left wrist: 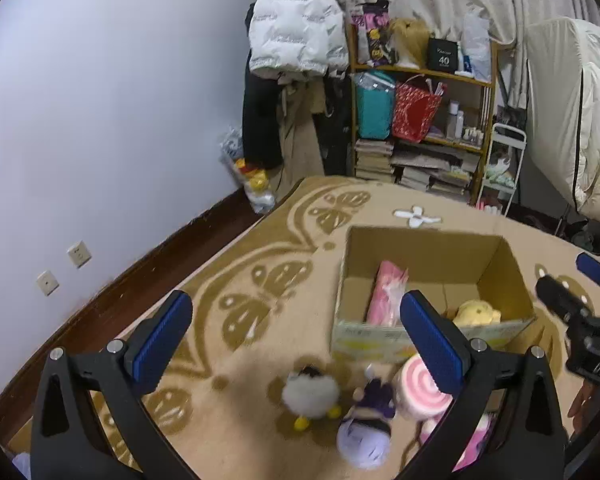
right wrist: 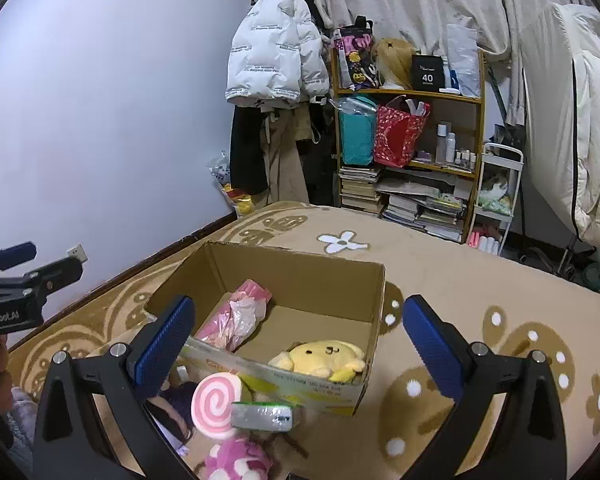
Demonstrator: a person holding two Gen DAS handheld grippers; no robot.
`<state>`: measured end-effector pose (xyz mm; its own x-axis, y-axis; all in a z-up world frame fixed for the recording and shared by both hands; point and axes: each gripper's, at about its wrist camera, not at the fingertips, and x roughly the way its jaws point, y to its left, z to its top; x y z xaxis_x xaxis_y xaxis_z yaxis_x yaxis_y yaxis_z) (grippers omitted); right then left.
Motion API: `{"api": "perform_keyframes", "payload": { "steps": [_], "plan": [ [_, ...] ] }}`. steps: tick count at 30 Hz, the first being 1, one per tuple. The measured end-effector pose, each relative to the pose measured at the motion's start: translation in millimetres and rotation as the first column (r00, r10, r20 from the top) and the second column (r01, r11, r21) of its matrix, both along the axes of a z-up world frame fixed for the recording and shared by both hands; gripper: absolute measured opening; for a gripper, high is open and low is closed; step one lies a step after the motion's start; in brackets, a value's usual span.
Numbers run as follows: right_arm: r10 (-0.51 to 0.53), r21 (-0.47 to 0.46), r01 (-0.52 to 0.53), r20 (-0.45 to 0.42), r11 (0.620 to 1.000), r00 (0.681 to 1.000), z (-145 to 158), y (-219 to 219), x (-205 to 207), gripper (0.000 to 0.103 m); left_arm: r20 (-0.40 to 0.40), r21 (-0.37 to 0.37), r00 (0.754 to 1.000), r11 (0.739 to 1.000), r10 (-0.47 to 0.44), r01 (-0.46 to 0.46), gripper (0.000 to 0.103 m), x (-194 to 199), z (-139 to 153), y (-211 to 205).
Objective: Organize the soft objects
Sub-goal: 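Move the left tool to the white pompom toy while the right tool approaches the green tissue pack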
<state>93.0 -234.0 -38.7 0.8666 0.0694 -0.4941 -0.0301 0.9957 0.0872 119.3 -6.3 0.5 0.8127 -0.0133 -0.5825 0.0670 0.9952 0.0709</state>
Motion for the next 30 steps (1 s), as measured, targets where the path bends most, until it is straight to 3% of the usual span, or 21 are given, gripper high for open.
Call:
{"api": "perform_keyframes", "payload": {
  "steps": [5, 8, 15, 30],
  "plan": [
    [-0.018, 0.012, 0.018, -0.013, 1.000, 1.000, -2, 2, -8, 0.103, -0.070, 0.015, 0.997, 1.000, 0.022, -0.021, 0.103, -7, -7, 14],
    [-0.023, 0.014, 0.023, -0.030, 1.000, 0.999, -6, 5, -12, 0.103, -0.125, -0.021, 0.992, 0.999, 0.024, -0.027, 0.103, -7, -12, 22],
    [-0.055, 0.008, 0.055, -0.055, 0.998, 0.997, -24, 7, -14, 0.103, -0.148, 0.003, 0.984, 0.995, 0.101, -0.102, 0.103, -5, -34, 31],
    [-0.029, 0.027, 0.035, -0.179, 0.999, 0.983, -74, 12, -2, 0.103, -0.258, 0.035, 0.957, 0.991, 0.132, -0.127, 0.103, 15, -69, 33]
  ]
}}
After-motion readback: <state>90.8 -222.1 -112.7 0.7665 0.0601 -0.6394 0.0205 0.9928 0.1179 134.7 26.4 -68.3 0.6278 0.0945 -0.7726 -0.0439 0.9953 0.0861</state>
